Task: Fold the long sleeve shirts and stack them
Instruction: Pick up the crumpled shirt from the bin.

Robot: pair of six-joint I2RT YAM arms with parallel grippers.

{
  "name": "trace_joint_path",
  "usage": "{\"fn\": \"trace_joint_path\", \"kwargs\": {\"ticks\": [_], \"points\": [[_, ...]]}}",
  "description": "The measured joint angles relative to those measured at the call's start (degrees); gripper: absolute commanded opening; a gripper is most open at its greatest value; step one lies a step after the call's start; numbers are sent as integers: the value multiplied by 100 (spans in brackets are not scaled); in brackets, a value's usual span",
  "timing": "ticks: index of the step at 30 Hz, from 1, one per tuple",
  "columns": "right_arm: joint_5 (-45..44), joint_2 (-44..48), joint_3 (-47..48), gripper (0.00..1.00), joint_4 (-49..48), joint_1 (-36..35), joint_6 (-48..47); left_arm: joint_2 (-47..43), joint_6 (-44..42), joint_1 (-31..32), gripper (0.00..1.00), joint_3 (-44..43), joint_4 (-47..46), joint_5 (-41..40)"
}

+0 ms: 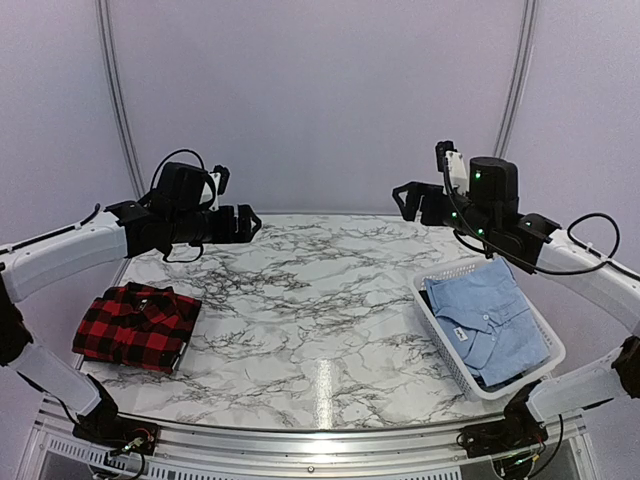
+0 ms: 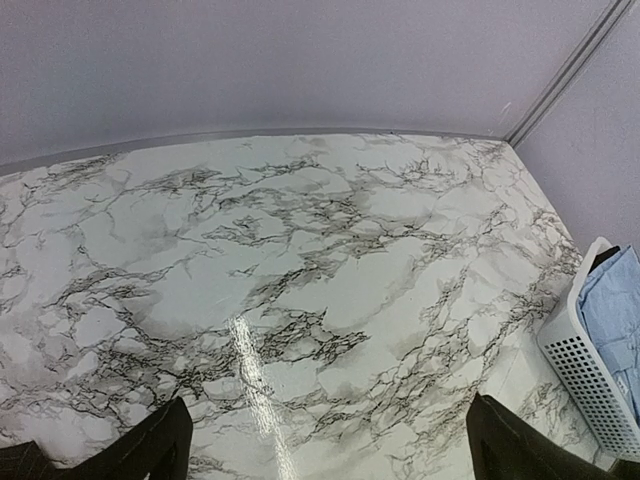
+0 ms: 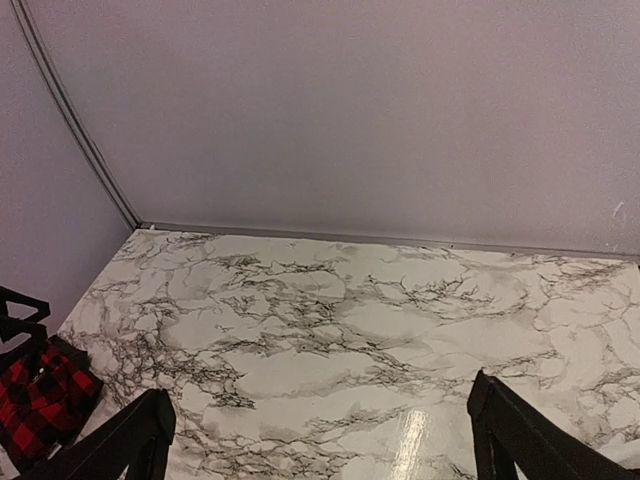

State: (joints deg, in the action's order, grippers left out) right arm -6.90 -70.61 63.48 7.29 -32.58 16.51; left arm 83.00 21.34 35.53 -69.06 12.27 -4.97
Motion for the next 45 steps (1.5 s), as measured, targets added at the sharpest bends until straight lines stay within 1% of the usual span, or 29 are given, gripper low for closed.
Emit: {"fn": "trace_joint_path", "kwargs": {"ticks": [9, 17, 21, 26, 32, 37, 41, 44, 45], "points": [[-254, -92, 9, 99, 155, 0, 9, -22, -57, -2, 99, 0, 0, -17], [-935, -186, -83, 98, 1182, 61, 566, -72, -103, -2, 99, 0, 0, -17], [-1106, 9, -638, 98, 1738, 157, 935, -122, -114, -2, 99, 0, 0, -20], [-1191, 514, -1357, 98, 2426, 254, 1298, -140, -125, -2, 99, 2, 2, -26], [-1169, 990, -1805, 96, 2953, 358, 1631, -140, -122, -9, 99, 2, 0, -46], [-1099, 973, -2081, 95, 3056, 361, 1781, -140, -120, -9, 99, 2, 2, -44], [-990, 732, -2229, 94, 2944, 361, 1871, -140, -118, -9, 99, 2, 2, -39], [-981, 546, -2317, 90, 2859, 363, 1958, -140, -118, -9, 99, 2, 2, -42], [-994, 507, -2321, 85, 2833, 363, 1976, -140, -118, -9, 99, 2, 2, -42]]}}
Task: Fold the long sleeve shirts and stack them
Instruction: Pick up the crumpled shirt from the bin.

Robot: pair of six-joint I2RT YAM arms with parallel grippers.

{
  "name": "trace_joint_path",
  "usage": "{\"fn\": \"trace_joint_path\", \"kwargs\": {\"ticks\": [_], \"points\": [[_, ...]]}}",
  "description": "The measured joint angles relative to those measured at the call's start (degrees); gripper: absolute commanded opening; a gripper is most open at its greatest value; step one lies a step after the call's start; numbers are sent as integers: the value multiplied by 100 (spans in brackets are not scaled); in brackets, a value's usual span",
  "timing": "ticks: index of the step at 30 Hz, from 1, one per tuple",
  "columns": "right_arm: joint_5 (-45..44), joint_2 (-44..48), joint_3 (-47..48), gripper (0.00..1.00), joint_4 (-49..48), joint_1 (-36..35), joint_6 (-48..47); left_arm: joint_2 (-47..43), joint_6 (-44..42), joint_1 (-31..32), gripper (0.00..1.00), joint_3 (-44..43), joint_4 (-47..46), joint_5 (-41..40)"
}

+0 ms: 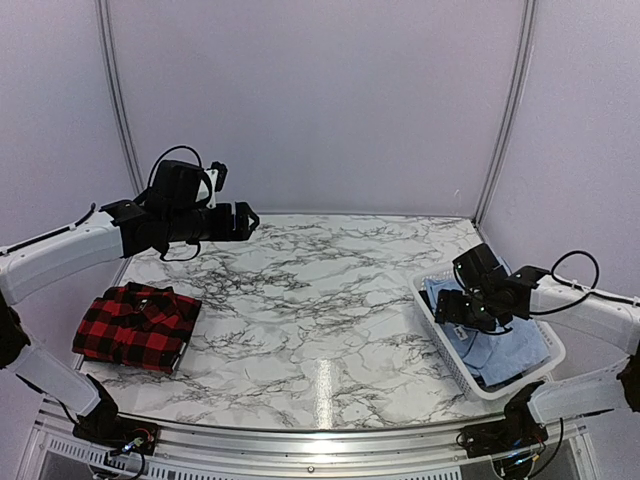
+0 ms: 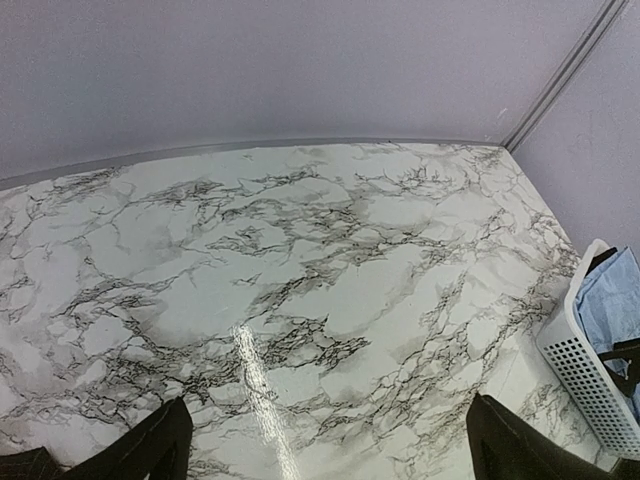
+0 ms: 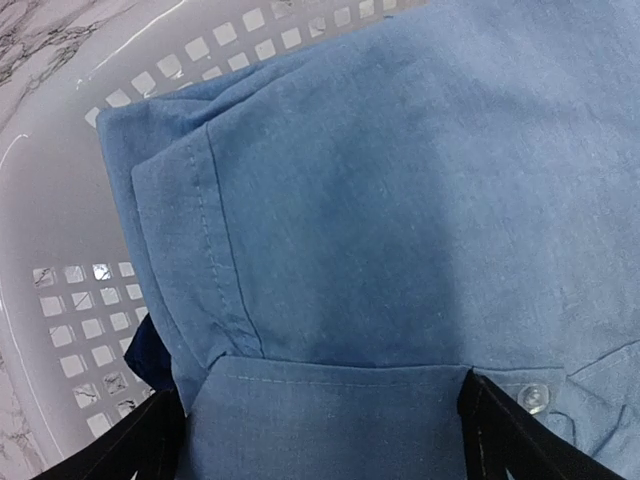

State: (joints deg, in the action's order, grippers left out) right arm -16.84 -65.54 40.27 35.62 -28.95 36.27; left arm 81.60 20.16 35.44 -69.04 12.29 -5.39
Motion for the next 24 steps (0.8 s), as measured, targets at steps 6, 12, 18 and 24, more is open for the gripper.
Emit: {"fn": "trace_joint_path", "kwargs": {"ticks": [6, 12, 18, 24], "points": [[-9, -72, -7, 31, -90, 22, 105, 0, 0, 0, 99, 0, 0, 0], [-136, 0, 107, 4, 31, 24, 138, 0, -2, -9, 99, 0, 0, 24], [-271, 109, 872, 0, 345, 24, -37, 0, 0, -20, 99, 0, 0, 42], [96, -35, 2518, 0, 345, 28, -625, 0, 0, -24, 99, 0, 0, 39]]}}
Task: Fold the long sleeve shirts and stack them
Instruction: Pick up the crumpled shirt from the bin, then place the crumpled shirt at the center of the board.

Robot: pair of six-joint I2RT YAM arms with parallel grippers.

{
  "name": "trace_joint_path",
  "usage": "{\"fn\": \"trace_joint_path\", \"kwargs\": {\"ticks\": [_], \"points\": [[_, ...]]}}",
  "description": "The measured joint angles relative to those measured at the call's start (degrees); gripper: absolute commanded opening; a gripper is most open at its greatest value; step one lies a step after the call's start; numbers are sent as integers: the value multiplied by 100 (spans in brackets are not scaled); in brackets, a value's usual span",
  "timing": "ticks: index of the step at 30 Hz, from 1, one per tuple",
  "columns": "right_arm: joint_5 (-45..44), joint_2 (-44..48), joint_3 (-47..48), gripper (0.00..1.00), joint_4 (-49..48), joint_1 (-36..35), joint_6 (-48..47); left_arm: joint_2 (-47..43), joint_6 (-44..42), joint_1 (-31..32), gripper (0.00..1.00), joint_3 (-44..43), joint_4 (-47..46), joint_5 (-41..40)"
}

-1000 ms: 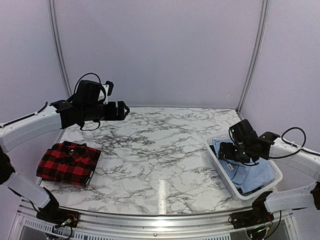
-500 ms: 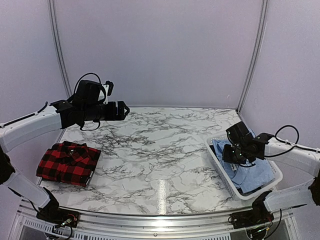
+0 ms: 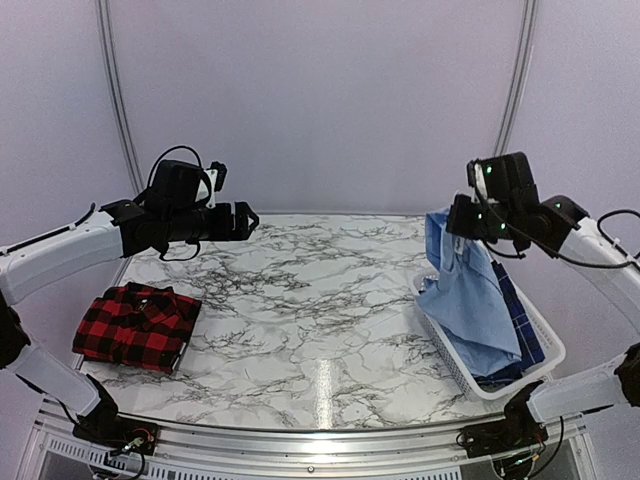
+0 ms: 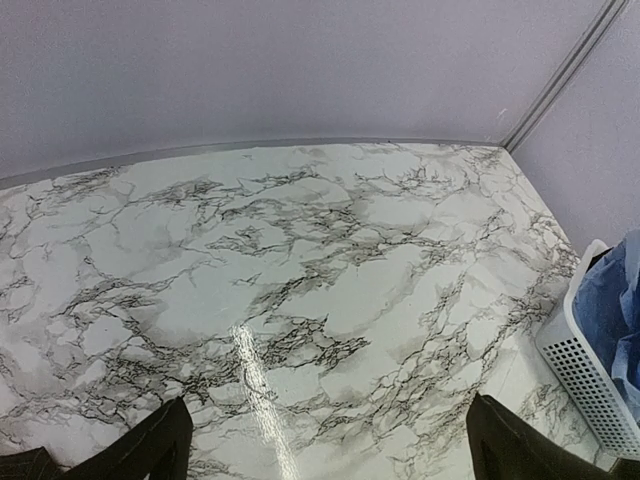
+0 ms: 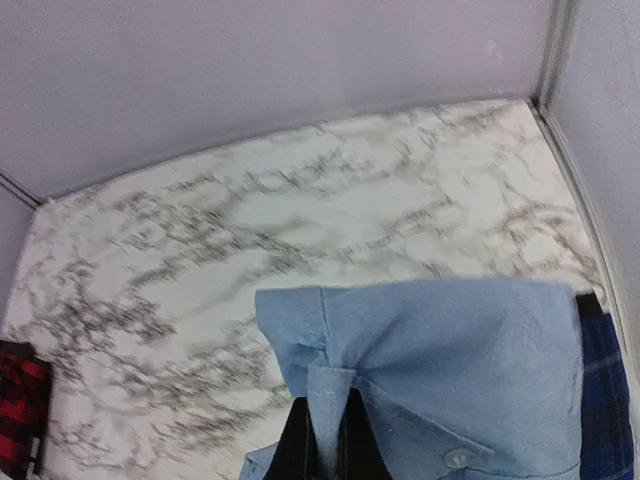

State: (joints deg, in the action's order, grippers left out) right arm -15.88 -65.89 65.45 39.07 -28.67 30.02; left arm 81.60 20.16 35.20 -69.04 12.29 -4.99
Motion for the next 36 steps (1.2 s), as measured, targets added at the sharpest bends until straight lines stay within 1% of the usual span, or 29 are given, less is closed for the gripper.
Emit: {"fn": "trace_joint_path", "kwargs": {"ticks": [3, 6, 10, 13, 16, 21, 24, 26, 27, 28, 29, 30, 31, 32, 33, 34, 36], "points": [[529, -485, 1268, 0, -306, -81, -389, 0, 11, -2, 99, 0, 0, -20], [1279, -1320, 2830, 0, -706, -356, -824, 0, 22, -2, 99, 0, 0, -66], [2378, -2402, 4601, 0, -1327, -713, -1182, -74, 24, -9, 99, 0, 2, -131], [3263, -3010, 5508, 0, -2033, -918, -1187, -269, 24, -24, 99, 20, 2, -184], [4026, -3394, 5880, 0, -2986, -1084, -916, -509, 28, -39, 99, 72, 0, -295], [4813, -3873, 6048, 0, -4579, -1346, -420, -887, 42, -48, 99, 240, 0, -501], [5060, -3969, 5941, 0, -5143, -1355, -131, -1056, 42, -70, 99, 334, 2, -629], [5204, -3871, 5486, 0, -5643, -1202, 195, -1119, 44, -79, 99, 376, 4, -704], [5294, -3746, 5045, 5, -5971, -1056, 474, -1137, 42, -83, 99, 396, 2, -732], [5362, -3611, 4586, 21, -6218, -905, 693, -1147, 44, -92, 99, 409, 4, -758], [5447, -3427, 3912, 39, -6577, -669, 942, -1154, 44, -94, 99, 426, 4, -769], [5519, -3265, 3239, 54, -6808, -404, 1209, -1154, 44, -98, 99, 442, 4, -776], [5563, -3152, 2583, 66, -6955, -120, 1364, -1154, 44, -98, 99, 455, 4, -776], [5589, -3082, 1906, 76, -6985, 186, 1447, -1154, 44, -101, 99, 470, 7, -774], [5574, -3062, 1364, 83, -6859, 424, 1471, -1154, 44, -103, 99, 481, 7, -769], [5528, -3064, 992, 88, -6675, 605, 1436, -1152, 44, -103, 99, 490, 7, -758], [5307, -3062, 369, 94, -5963, 868, 1217, -1143, 44, -103, 99, 494, 9, -745]]}}
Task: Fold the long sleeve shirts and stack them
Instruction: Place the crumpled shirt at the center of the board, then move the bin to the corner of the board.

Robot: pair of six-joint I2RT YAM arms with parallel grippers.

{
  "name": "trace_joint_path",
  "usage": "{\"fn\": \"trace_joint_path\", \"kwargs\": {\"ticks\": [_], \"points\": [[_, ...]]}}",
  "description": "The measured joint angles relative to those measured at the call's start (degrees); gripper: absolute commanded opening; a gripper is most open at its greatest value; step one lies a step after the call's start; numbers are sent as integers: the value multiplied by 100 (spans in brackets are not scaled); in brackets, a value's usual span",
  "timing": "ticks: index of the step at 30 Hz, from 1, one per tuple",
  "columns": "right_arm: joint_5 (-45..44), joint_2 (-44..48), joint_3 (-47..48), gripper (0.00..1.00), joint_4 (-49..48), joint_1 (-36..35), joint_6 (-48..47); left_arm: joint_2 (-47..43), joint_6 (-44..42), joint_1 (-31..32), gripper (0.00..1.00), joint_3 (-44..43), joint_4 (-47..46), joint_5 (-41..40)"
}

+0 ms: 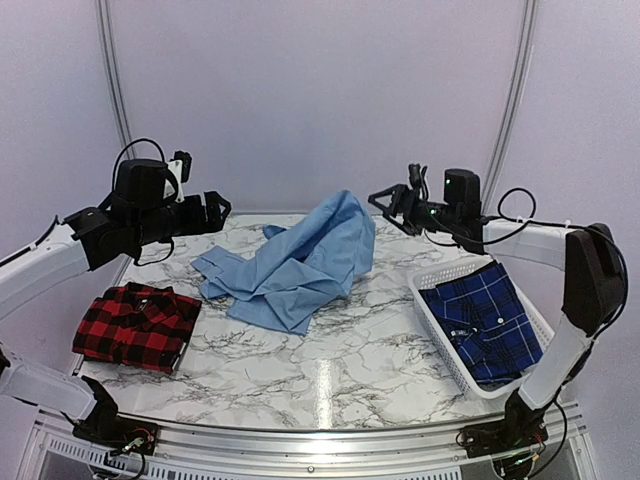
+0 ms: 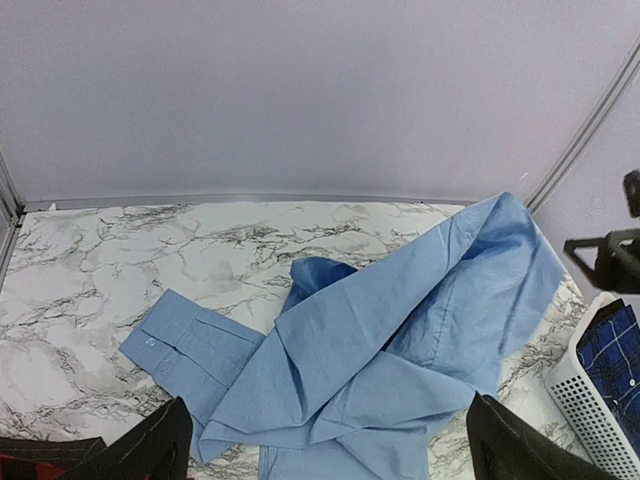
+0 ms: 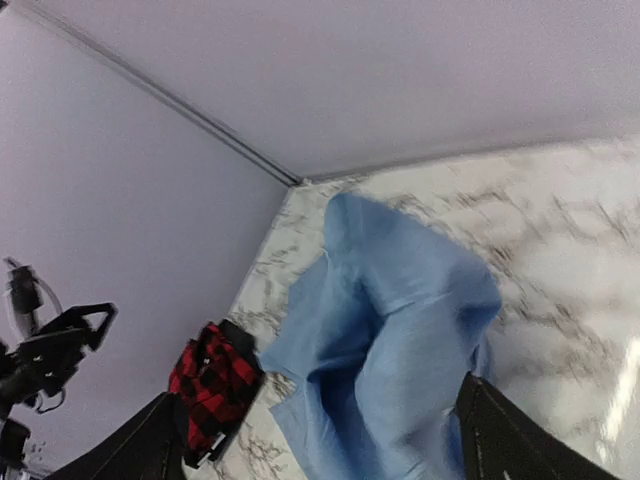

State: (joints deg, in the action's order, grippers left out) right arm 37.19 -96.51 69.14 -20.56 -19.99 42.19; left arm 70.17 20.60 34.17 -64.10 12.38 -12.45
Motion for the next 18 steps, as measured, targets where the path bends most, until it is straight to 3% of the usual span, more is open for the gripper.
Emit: {"fn": "trace_joint_path", "kwargs": {"ticks": [4, 9, 14, 18], "points": [[-872, 184, -332, 99, 1827, -79, -758, 125, 11, 0, 99, 0, -4, 114], [-2151, 914, -125, 99, 2975, -568, -1401, 590, 83, 0, 99, -2, -2, 398], [-2872, 1036, 4, 98, 3344, -1410, -1580, 1099, 83, -2, 99, -42, 28, 654], [-2986, 988, -490, 99, 3464, -1943, -1478, 1401, 81, -2, 99, -133, 138, 745]]}}
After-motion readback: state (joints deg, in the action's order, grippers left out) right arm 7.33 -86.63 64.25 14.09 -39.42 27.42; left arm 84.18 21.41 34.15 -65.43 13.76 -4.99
